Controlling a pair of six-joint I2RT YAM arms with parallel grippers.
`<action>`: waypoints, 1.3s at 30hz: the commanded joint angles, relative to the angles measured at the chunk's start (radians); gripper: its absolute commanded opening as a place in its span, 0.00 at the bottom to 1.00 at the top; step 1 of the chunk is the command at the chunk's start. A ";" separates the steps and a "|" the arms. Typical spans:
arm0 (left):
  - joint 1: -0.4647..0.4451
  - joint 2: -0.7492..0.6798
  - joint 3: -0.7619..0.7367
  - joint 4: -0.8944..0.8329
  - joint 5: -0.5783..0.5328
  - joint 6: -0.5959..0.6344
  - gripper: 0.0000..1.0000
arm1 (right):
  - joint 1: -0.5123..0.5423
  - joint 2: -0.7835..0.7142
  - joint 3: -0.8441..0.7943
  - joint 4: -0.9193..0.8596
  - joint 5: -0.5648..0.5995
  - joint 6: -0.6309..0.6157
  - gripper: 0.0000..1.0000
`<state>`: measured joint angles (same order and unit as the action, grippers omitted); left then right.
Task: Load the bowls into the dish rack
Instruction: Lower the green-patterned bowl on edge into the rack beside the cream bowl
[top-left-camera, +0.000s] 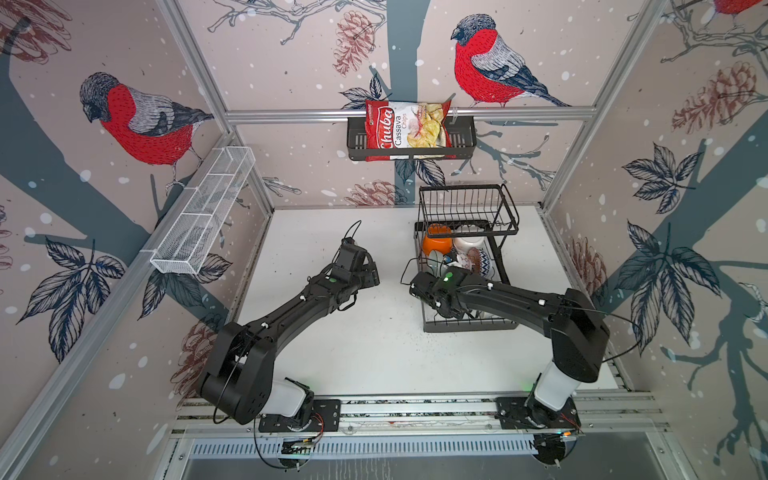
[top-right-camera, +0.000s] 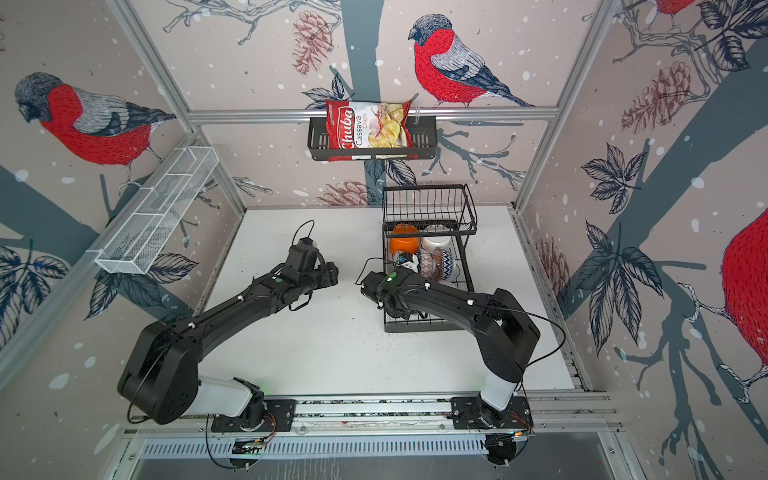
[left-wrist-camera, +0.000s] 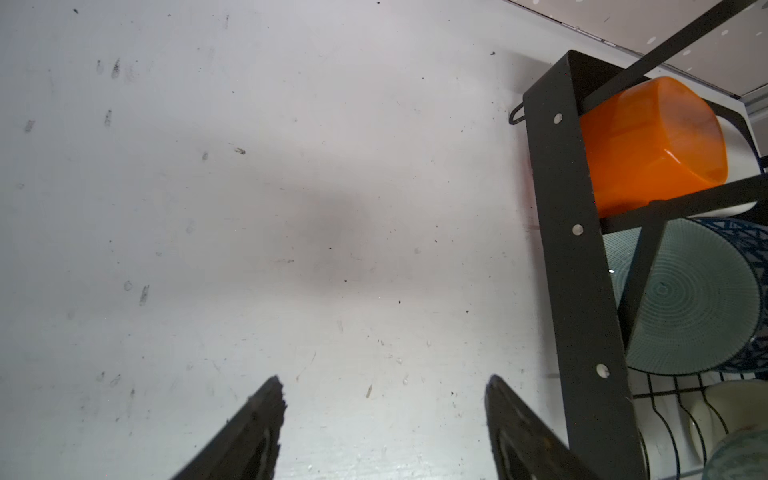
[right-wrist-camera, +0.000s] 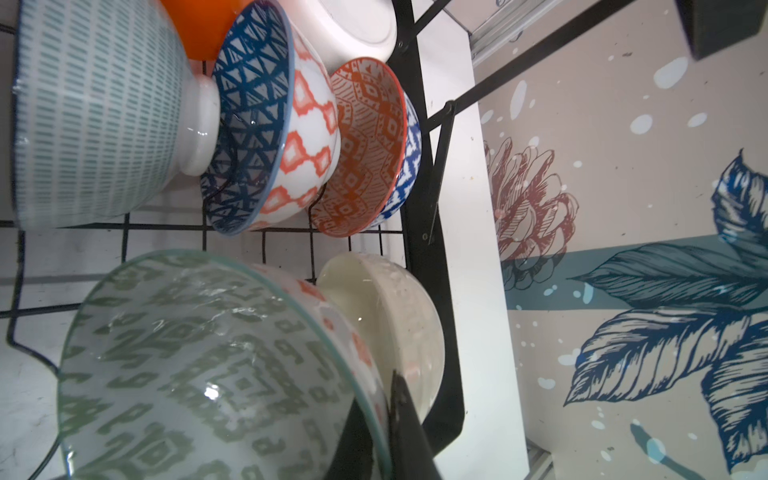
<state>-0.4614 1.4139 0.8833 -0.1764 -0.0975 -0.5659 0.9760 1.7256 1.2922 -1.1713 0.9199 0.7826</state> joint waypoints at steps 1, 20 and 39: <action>0.010 -0.007 -0.001 0.006 -0.010 0.020 0.76 | 0.000 0.002 0.003 -0.026 0.065 -0.037 0.00; 0.029 -0.002 0.011 -0.004 -0.016 0.033 0.76 | 0.019 0.070 -0.032 -0.008 0.121 -0.110 0.00; 0.065 -0.003 0.000 0.002 -0.007 0.043 0.76 | 0.010 0.168 0.013 -0.057 0.184 -0.121 0.00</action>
<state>-0.3996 1.4078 0.8860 -0.1787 -0.1074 -0.5415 0.9871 1.8889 1.2922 -1.1931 1.0473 0.6567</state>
